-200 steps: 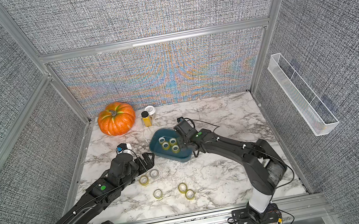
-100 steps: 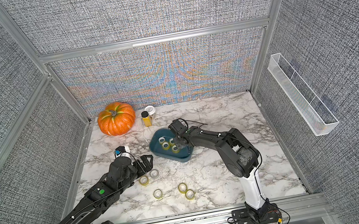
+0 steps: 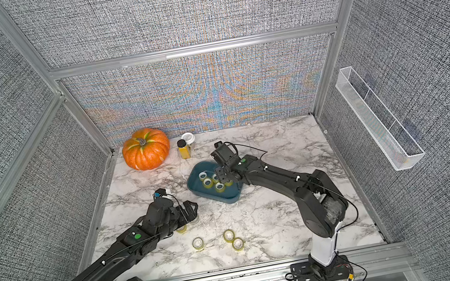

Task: Put the transparent tape into the storage box
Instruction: Place the tape in the storage box, then pick up the tape from the center of the board.

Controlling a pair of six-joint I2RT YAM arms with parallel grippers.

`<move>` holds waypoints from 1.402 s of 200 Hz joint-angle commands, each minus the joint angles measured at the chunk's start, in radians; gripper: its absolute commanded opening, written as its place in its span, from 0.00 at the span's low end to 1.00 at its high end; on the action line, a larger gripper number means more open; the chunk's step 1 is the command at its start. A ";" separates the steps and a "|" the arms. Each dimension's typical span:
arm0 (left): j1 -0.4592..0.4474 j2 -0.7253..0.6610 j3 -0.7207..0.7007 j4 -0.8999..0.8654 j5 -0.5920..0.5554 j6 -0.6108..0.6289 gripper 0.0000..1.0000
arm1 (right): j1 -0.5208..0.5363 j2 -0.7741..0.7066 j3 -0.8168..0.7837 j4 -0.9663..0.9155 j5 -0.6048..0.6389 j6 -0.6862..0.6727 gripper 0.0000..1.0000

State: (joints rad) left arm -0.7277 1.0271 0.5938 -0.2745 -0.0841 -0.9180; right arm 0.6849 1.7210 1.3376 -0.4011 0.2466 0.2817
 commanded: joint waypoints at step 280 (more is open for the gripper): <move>0.026 -0.077 -0.084 -0.081 -0.126 -0.026 1.00 | 0.433 -0.043 -0.433 0.060 -0.170 0.108 0.44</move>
State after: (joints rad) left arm -0.7128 0.9634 0.4995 -0.3244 -0.1818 -0.9634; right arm 1.1133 1.6653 0.9028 -0.3153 0.0124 0.3725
